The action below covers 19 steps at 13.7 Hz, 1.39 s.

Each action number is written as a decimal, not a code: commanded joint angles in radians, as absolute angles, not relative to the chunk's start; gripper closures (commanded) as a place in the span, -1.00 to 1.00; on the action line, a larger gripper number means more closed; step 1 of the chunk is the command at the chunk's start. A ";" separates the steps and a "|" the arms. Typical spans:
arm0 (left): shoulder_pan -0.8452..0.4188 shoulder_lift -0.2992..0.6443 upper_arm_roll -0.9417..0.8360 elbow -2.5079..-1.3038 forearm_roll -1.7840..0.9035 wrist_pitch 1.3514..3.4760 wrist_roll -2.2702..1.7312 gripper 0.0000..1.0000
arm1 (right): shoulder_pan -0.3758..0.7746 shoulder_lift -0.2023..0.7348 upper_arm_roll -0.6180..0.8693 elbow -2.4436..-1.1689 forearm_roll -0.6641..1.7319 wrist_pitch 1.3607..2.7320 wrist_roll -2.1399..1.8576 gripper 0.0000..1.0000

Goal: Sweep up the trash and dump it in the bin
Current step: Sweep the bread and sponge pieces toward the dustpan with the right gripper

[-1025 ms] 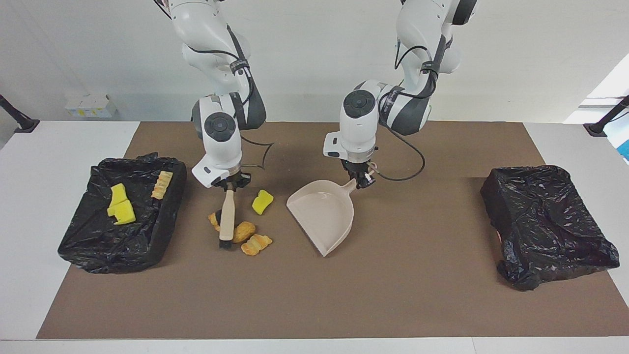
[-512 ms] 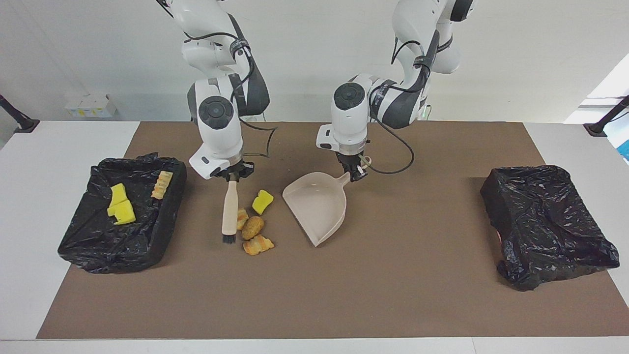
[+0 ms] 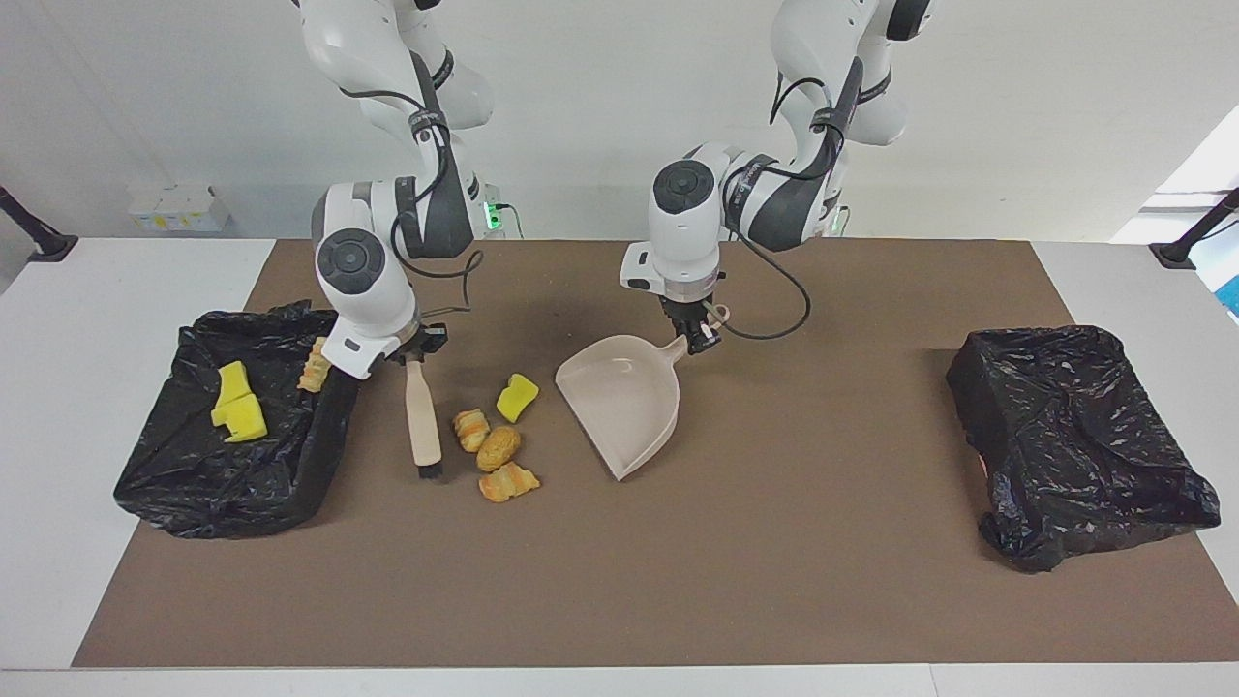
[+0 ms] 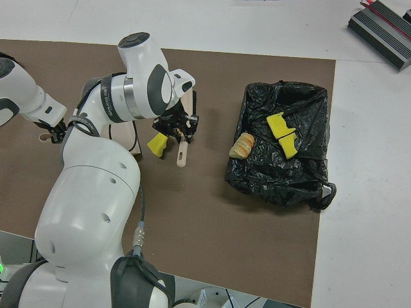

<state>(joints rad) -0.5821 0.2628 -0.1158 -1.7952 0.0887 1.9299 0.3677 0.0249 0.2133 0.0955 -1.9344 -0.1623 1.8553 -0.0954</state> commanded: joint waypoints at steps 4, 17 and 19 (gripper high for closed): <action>-0.604 0.204 -0.101 -1.868 0.092 1.940 0.373 1.00 | 0.083 0.279 0.107 -1.931 -0.189 1.927 -0.123 1.00; -0.617 0.175 -0.101 -1.913 0.092 1.950 0.370 1.00 | 0.382 0.179 0.129 -1.975 0.120 1.803 -0.037 1.00; -0.615 0.176 -0.101 -1.913 0.092 1.953 0.370 1.00 | 0.347 0.167 0.118 -1.919 0.107 1.688 -0.041 1.00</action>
